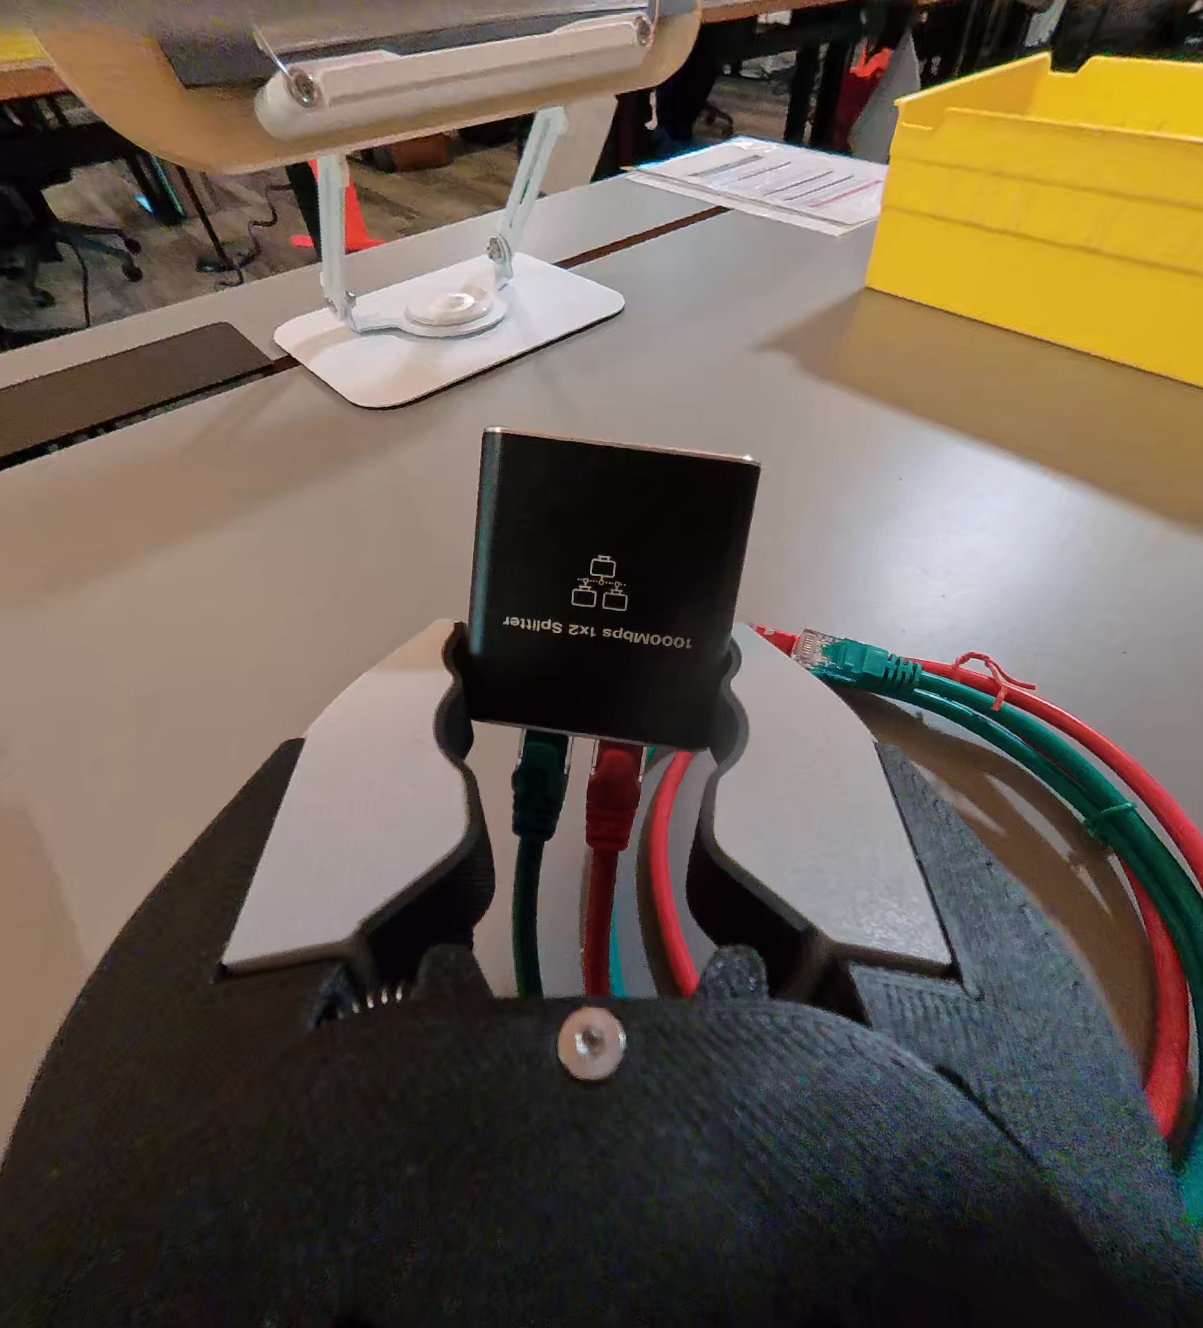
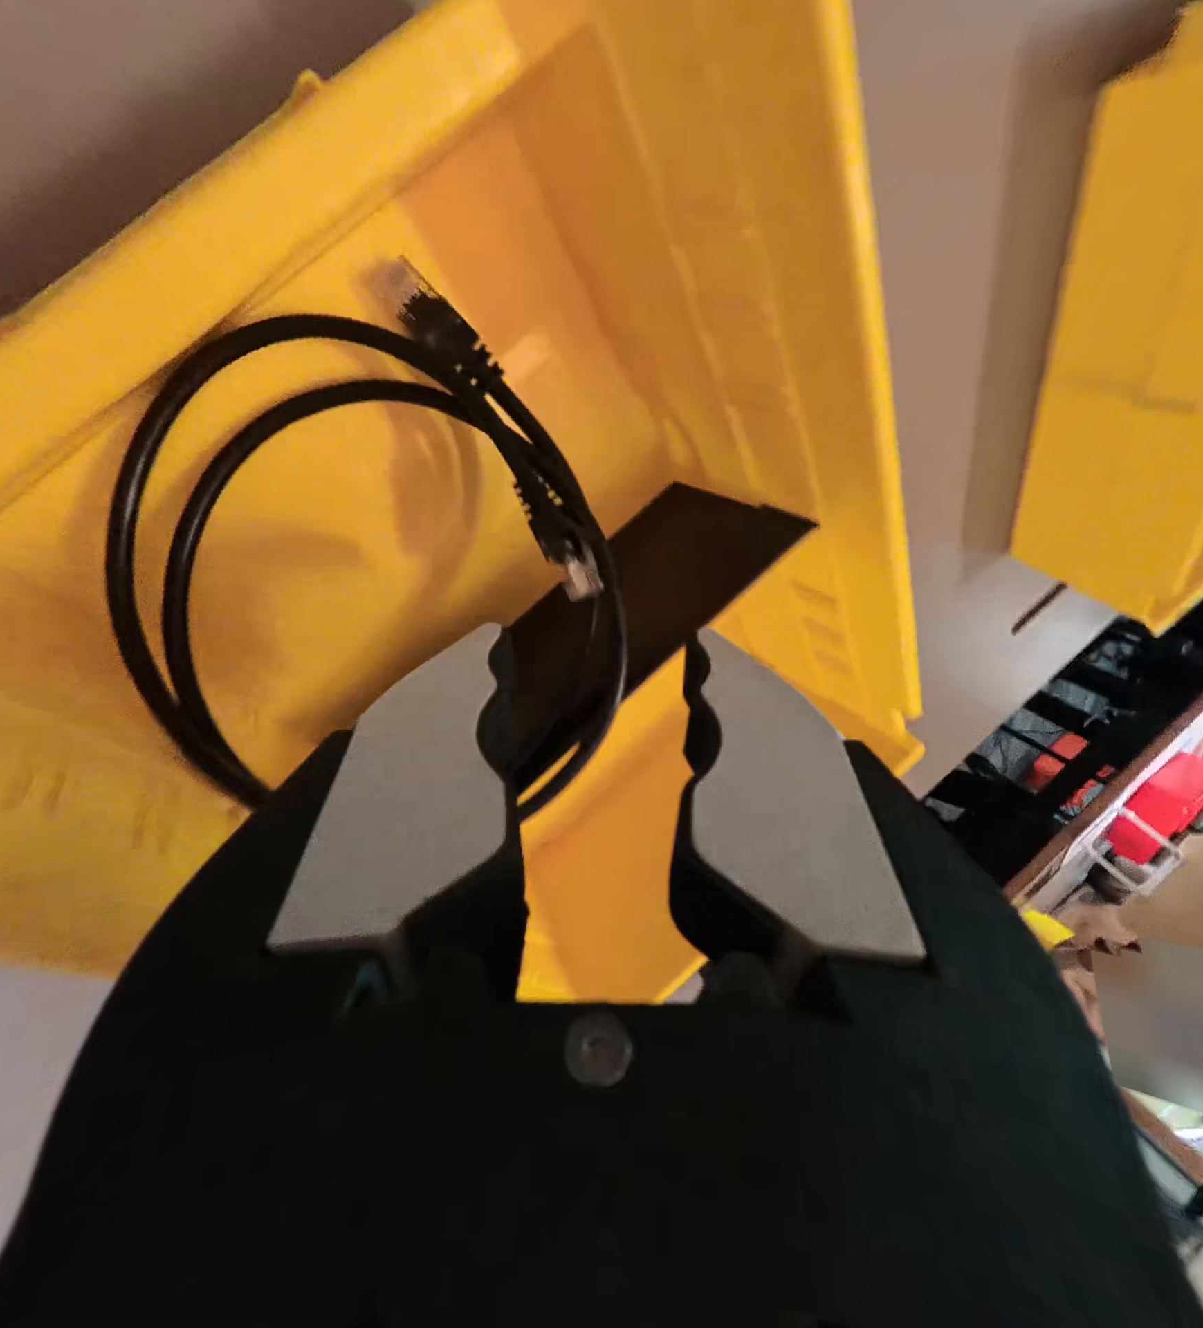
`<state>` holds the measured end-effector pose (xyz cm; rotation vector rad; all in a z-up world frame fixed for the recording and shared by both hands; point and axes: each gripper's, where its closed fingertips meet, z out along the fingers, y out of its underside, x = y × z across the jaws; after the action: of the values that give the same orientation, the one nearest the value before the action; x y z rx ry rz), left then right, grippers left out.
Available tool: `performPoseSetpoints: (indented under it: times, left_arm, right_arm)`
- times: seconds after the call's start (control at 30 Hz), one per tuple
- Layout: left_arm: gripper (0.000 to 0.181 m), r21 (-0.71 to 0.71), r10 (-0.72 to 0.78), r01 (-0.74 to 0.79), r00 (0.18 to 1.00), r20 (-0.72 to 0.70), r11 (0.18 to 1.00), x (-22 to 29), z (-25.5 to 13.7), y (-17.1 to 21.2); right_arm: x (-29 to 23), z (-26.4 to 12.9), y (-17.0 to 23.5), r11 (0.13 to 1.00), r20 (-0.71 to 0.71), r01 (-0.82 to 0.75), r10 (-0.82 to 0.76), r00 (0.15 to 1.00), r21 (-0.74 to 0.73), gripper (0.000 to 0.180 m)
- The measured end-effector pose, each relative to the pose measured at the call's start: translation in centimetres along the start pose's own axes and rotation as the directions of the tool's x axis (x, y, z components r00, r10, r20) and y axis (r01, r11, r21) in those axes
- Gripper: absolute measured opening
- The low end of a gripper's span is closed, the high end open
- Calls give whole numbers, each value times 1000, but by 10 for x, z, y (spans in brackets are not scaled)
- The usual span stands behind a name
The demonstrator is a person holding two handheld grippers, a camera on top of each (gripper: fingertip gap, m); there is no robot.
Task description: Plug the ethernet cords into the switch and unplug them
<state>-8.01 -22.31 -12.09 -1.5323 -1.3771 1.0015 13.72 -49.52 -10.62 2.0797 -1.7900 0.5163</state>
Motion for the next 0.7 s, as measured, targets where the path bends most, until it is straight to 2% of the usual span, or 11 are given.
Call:
performPoseSetpoints:
  times: [0.07, 0.17, 0.23, 0.33, 0.5, 0.7]
  left_arm:
    - [65, -9, -21, 21, 1000, -11, 1000, -1, 1, 1]
    - [65, -1, -52, 52, 998, -19, 999, -4, 0, 1]
    - [65, 4, -67, 67, 997, -24, 998, -5, 0, 0]
    - [65, 5, -71, 71, 997, -28, 997, -5, 0, 0]
    - [65, -8, -55, 55, 998, -26, 998, -3, 1, 1]
    - [65, -18, -34, 34, 999, -23, 999, -2, 2, 2]
  right_arm:
    - [-2, 20, 2, 997, 35, 39, -36, 999, -72, 60]
    - [-2, 38, 14, 985, 71, 77, -67, 995, -156, 59]
    - [2, 42, 18, 983, 57, 104, -96, 994, -150, 44]
    - [6, 34, 19, 986, 37, 115, -111, 993, -117, 9]
    - [21, -19, 24, 999, -50, 34, -35, 998, -20, 8]
    - [44, -129, 65, 989, -279, -112, 136, 950, 101, 6]
